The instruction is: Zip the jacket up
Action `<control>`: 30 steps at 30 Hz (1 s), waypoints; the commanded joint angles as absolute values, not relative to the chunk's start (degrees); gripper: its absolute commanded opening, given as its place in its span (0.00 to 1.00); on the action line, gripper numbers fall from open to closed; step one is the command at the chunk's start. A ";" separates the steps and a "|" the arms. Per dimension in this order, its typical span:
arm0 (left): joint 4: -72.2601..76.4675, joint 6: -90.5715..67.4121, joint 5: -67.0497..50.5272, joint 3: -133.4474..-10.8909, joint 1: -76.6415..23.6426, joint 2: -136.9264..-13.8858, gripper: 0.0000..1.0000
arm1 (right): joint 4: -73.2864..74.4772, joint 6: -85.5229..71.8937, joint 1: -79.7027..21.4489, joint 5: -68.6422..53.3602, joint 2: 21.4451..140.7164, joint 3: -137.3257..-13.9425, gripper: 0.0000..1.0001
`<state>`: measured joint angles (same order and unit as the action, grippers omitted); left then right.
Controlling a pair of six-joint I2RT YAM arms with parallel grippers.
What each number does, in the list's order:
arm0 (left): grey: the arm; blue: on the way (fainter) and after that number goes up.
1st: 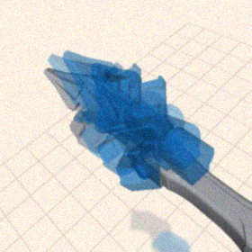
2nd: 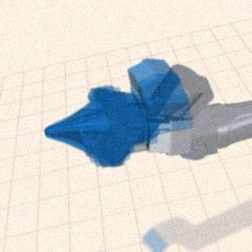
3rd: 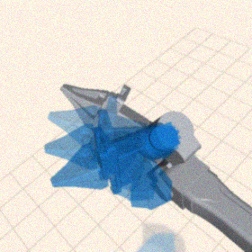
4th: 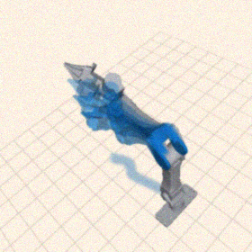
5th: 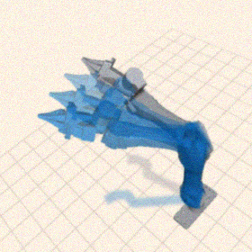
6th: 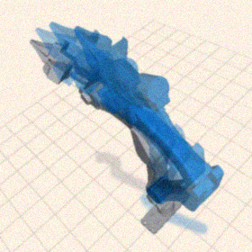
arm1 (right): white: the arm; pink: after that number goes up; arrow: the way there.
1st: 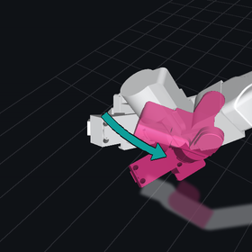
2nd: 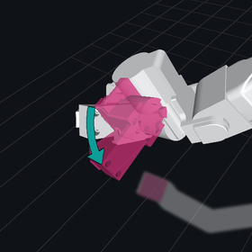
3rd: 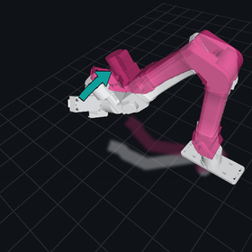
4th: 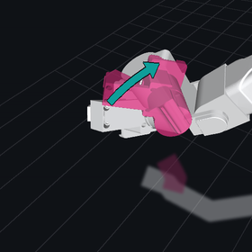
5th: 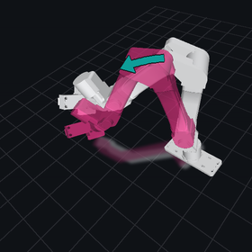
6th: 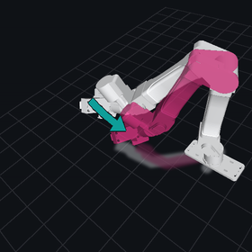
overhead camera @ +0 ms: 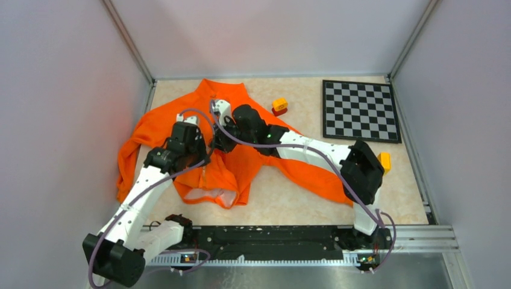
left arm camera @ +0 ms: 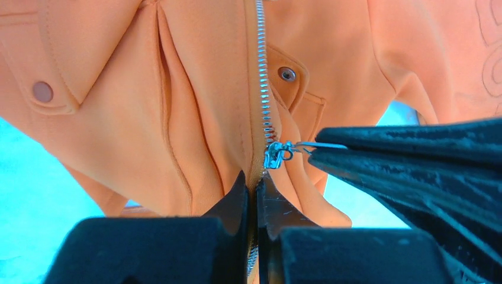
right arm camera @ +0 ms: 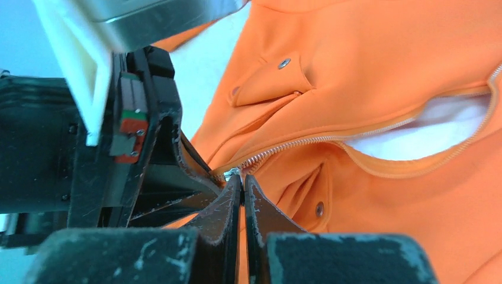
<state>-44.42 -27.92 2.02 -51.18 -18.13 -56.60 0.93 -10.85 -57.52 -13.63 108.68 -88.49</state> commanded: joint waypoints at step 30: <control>-68.20 -24.52 -7.50 -50.27 -18.09 -49.75 0.00 | -1.48 9.97 -43.18 -0.73 148.38 -140.51 0.00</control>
